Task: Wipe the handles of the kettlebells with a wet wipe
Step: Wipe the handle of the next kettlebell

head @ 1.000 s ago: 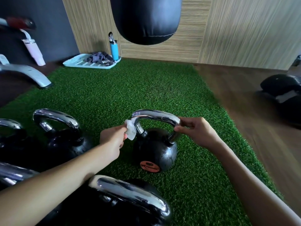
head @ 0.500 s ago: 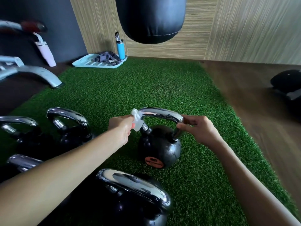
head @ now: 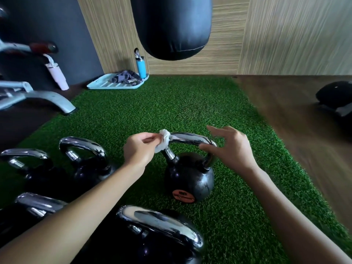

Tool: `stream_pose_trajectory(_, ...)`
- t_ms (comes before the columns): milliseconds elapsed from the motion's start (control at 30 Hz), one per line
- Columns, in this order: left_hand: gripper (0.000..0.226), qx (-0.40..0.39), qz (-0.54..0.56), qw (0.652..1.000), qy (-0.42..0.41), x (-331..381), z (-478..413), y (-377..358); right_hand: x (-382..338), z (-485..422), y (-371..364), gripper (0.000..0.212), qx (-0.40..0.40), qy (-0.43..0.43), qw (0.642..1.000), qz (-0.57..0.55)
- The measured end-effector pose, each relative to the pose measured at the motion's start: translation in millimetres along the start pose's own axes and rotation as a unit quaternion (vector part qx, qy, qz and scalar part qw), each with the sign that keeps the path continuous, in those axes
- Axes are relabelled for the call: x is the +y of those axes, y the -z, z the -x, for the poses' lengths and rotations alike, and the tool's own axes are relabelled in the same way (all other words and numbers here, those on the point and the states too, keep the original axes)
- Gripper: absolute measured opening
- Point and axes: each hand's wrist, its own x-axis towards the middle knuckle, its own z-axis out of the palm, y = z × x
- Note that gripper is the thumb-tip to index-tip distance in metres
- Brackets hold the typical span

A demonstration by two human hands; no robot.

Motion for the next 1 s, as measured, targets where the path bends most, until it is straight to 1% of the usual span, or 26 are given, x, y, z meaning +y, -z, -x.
stream_pose_trajectory(33, 0.01, -0.022, 0.004, 1.0, -0.007, 5, 1, 0, -10, -2, -3, 0.075, 0.016, 0.029, 0.999, 0.0)
stream_pose_trajectory(100, 0.007, -0.073, 0.028, 0.997, -0.016, 17, 4, -2, -29, -10, -13, 0.076, 0.019, 0.075, 0.997, -0.016)
stream_pose_trajectory(167, 0.004, -0.117, 0.05, 0.992, -0.02, 25, 5, -4, -42, -15, -22, 0.065, 0.026, 0.102, 0.994, -0.037)
stream_pose_trajectory(300, 0.004, -0.179, 0.032, 0.983, -0.016, 29, -6, 2, -49, -15, -30, 0.034, 0.039, 0.1, 0.989, -0.106)
stream_pose_trajectory(367, 0.009, -0.251, 0.025, 0.967, -0.019, 31, -13, 10, -49, -10, -30, 0.028, 0.05, 0.102, 0.988, -0.102)
stream_pose_trajectory(400, 0.013, -0.272, 0.003, 0.961, -0.045, 30, -18, 13, -46, -7, -29, 0.028, 0.065, 0.092, 0.989, -0.091)
stream_pose_trajectory(433, 0.019, -0.275, -0.044, 0.956, -0.095, 31, -24, 17, -43, -4, -28, 0.028, 0.087, 0.074, 0.99, -0.076)
stream_pose_trajectory(467, 0.027, -0.265, -0.117, 0.944, -0.157, 30, -31, 20, -38, 1, -26, 0.029, 0.111, 0.053, 0.991, -0.054)
stream_pose_trajectory(500, 0.035, -0.255, -0.19, 0.924, -0.211, 32, -36, 23, -33, 7, -26, 0.029, 0.129, 0.033, 0.991, -0.025)
stream_pose_trajectory(533, 0.042, -0.255, -0.246, 0.903, -0.242, 32, -41, 26, -29, 13, -25, 0.031, 0.136, 0.023, 0.99, 0.006)
stream_pose_trajectory(600, 0.047, -0.275, -0.292, 0.88, -0.253, 34, -50, 27, -25, 23, -27, 0.034, 0.14, 0.02, 0.989, 0.052)
stream_pose_trajectory(700, 0.043, -0.31, -0.311, 0.857, -0.271, 40, -55, 22, -23, 29, -31, 0.037, 0.165, 0.02, 0.981, 0.099)
stream_pose_trajectory(733, 0.042, -0.307, -0.313, 0.856, -0.274, 38, -58, 21, -21, 30, -33, 0.037, 0.171, 0.012, 0.98, 0.1)
stream_pose_trajectory(833, 0.039, -0.286, -0.298, 0.876, -0.25, 21, -67, 19, -13, 32, -42, 0.033, 0.181, 0.005, 0.981, 0.068)
stream_pose_trajectory(1000, 0.051, -0.252, -0.257, 0.897, -0.256, 5, -61, 14, -11, 36, -51, 0.026, 0.212, 0.029, 0.975, 0.065)
